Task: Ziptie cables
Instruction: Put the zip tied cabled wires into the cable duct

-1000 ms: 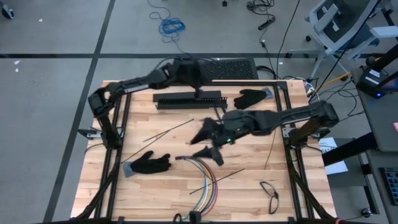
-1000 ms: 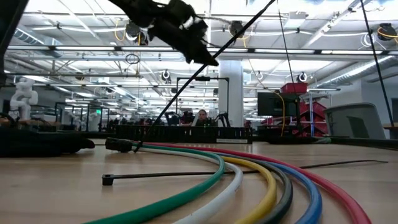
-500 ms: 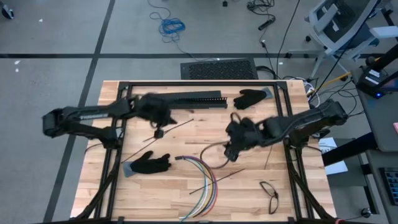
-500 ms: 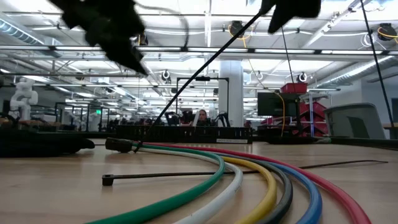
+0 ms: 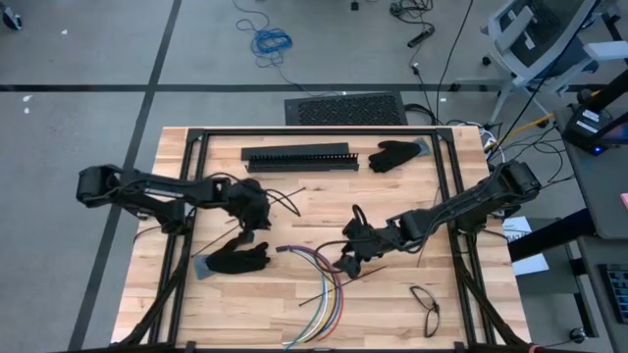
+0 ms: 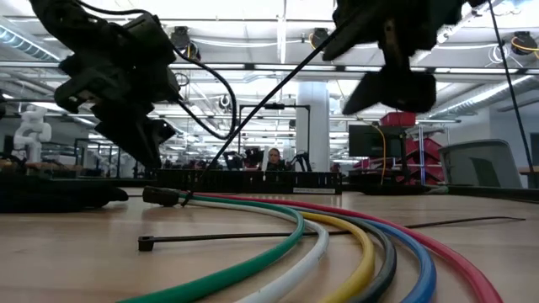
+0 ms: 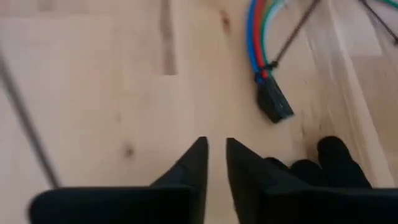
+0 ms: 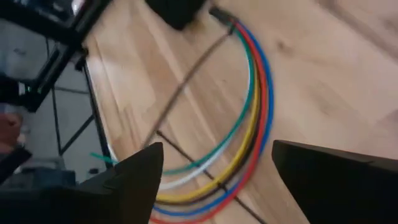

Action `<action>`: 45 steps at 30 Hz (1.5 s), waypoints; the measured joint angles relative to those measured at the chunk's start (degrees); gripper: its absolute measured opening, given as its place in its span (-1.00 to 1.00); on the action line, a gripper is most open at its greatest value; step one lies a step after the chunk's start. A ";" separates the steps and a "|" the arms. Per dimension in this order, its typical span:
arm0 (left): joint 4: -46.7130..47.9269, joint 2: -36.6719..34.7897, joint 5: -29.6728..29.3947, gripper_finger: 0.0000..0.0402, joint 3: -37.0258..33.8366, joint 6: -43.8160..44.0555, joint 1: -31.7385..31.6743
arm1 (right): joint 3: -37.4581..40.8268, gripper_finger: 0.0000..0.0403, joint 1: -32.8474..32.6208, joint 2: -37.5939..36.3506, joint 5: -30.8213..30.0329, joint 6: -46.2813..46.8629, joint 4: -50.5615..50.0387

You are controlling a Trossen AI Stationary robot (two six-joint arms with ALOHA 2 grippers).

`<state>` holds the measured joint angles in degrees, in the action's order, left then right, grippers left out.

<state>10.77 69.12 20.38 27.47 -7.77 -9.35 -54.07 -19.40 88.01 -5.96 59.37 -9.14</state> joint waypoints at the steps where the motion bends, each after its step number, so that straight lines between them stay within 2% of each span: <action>1: 0.21 0.82 0.03 -0.64 0.53 -0.46 0.45 | 0.48 0.52 0.00 0.00 0.04 0.46 0.00; 6: 0.34 3.28 0.44 -0.32 3.95 -0.78 2.93 | 0.67 0.56 -0.73 0.04 -1.41 4.74 -0.95; 11: 0.18 4.74 0.08 -0.10 8.01 -5.21 6.87 | 0.67 0.56 -1.50 0.09 -0.87 -3.26 -1.92; 14: 0.23 7.59 -2.75 -0.03 9.36 -5.59 8.67 | 0.67 0.56 -1.21 0.09 -4.21 -5.08 -5.97; 18: 0.62 13.63 -6.88 -0.01 9.92 -5.56 9.74 | 0.67 0.56 -0.49 0.13 -9.10 -0.97 -12.93; 23: 0.34 18.49 -7.54 -0.01 11.81 -4.57 10.11 | 0.67 0.56 -0.50 0.15 -8.73 -3.23 -13.27; 28: 3.60 19.06 -6.98 -0.01 14.43 -0.59 11.33 | 0.67 0.56 -0.44 0.15 -9.00 -4.42 -14.93; 32: 9.93 18.24 -6.89 -0.01 17.63 1.83 12.11 | 0.67 0.56 -0.46 0.15 -9.35 -4.52 -15.95; 37: 7.66 17.31 -6.86 -0.01 18.27 4.53 13.25 | 0.67 0.56 -0.47 0.15 -9.48 -5.42 -16.12; 45: 4.05 24.06 -7.21 -0.01 17.31 10.74 16.06 | 0.67 0.56 -0.46 0.15 -9.48 -5.18 -16.64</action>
<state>14.83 93.17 13.17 44.78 2.98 6.71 -53.41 -19.86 88.16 -15.44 54.19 -25.78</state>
